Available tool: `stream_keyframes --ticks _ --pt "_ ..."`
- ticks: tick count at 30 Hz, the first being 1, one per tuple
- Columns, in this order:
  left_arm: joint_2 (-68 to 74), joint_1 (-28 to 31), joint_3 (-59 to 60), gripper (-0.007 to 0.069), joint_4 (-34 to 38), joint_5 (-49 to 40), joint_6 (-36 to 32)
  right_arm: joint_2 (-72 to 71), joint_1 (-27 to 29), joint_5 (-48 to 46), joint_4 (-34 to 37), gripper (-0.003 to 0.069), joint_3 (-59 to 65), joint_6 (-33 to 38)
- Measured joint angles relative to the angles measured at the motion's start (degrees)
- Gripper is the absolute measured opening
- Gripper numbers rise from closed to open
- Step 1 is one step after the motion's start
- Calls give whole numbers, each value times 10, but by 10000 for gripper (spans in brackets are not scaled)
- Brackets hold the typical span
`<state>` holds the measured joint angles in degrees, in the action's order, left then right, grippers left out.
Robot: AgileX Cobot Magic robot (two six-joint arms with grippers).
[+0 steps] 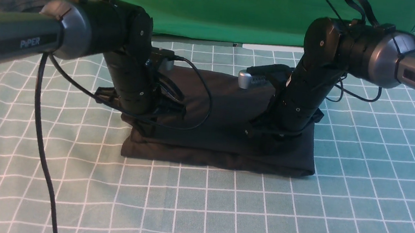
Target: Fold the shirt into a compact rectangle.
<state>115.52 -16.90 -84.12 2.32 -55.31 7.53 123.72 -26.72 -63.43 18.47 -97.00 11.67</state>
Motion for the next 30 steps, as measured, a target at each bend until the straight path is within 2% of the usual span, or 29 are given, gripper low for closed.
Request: stream_keyframes --ticks 10,13,18,24,30 --pt "-45 8 3 12 9 -1 2 -67 -1 -33 -15 21 0 -11" --pt "-62 9 3 12 42 12 -2 -74 -8 -16 18 21 0 -7" --pt "-65 8 15 12 76 27 -11 -51 -26 -16 18 21 0 -6" --pt "-51 11 79 12 47 46 -6 -4 -29 -57 -43 21 0 -37" --pt "-60 21 89 12 39 46 -2 -30 -29 -57 -58 21 0 -42"
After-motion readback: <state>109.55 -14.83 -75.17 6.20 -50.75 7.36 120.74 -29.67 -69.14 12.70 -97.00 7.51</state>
